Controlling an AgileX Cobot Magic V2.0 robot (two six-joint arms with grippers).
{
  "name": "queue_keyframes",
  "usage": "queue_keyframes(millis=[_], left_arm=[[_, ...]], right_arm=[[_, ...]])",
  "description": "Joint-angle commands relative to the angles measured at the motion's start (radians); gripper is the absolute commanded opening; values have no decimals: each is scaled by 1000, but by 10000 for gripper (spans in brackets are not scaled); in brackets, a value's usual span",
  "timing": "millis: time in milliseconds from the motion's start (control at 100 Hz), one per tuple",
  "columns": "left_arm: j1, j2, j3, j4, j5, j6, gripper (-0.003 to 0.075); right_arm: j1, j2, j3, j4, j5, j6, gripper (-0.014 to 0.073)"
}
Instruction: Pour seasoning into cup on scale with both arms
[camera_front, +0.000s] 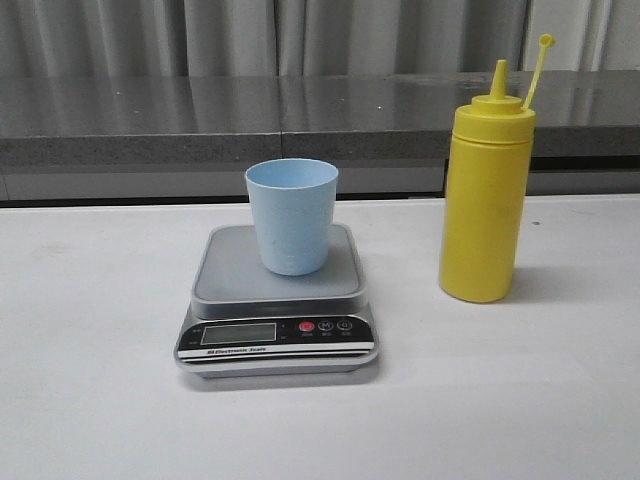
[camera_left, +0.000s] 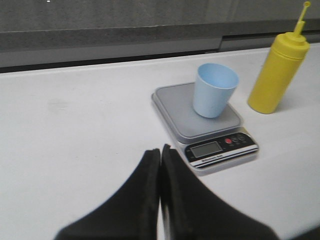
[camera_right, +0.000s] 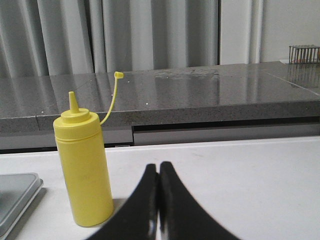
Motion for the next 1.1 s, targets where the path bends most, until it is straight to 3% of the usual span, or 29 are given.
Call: queue_keyframes(millis=[0,360,690,1090], left_arm=[[49,0,7,13,-147,-5,-20],[247,-93,187,69,-493,-5,-20],[267,-171,388,148,-704,-5,-20],[267,-292,572,148,-761,-5,-20]], right_arm=[[-6,-24,-16,2,-79,-8,-68],[-6,-24,-16,2,-79,-8,-68],[-6,-24,-16,2,-79,-8,-68],[-6,-24,-16,2,-79,-8,-68]])
